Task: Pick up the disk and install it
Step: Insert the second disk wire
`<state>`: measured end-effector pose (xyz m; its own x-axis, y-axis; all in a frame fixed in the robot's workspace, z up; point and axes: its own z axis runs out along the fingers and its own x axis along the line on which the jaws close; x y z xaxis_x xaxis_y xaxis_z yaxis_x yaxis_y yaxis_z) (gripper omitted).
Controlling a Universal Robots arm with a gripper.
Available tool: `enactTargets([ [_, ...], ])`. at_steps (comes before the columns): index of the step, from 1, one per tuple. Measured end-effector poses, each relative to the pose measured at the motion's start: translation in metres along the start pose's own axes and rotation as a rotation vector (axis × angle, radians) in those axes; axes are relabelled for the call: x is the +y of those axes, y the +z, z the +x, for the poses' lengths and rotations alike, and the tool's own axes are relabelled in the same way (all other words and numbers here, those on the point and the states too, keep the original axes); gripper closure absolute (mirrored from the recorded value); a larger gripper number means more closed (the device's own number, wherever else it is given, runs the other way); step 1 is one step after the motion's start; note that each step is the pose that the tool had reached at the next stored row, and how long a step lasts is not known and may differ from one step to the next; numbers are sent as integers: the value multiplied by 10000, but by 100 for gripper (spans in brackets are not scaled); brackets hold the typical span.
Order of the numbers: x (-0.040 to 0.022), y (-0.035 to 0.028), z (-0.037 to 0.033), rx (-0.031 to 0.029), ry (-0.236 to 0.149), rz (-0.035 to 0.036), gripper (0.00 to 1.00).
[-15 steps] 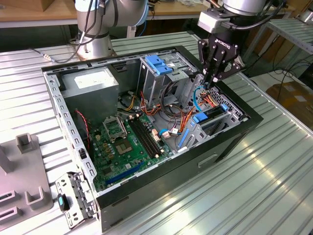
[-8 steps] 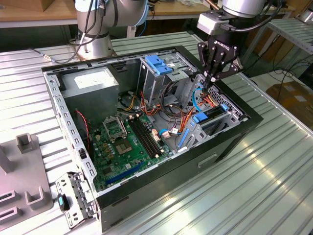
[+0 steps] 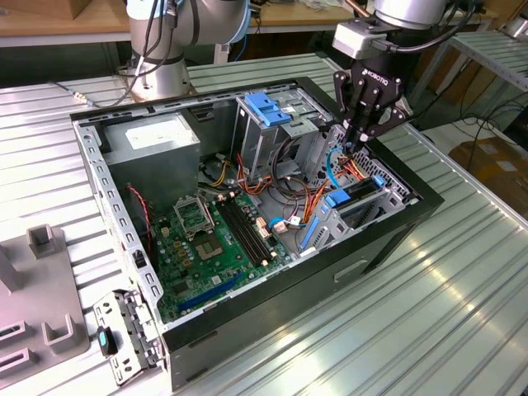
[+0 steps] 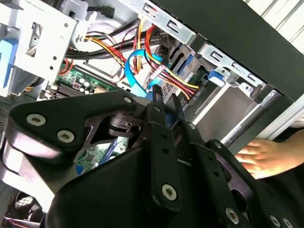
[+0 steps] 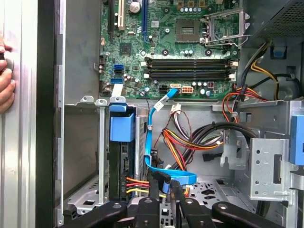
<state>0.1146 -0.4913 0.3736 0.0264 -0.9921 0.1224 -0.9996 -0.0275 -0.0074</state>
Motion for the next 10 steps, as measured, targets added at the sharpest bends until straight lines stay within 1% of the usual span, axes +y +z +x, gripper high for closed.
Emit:
enactTargets([
  [1, 0, 4, -1, 71, -1, -2, 76],
  [4, -1, 16, -4, 188, -1, -5, 77],
  [5, -1, 19, -4, 200, -2, -5, 84],
  [10, -1, 23, -5, 199, -1, -5, 84],
])
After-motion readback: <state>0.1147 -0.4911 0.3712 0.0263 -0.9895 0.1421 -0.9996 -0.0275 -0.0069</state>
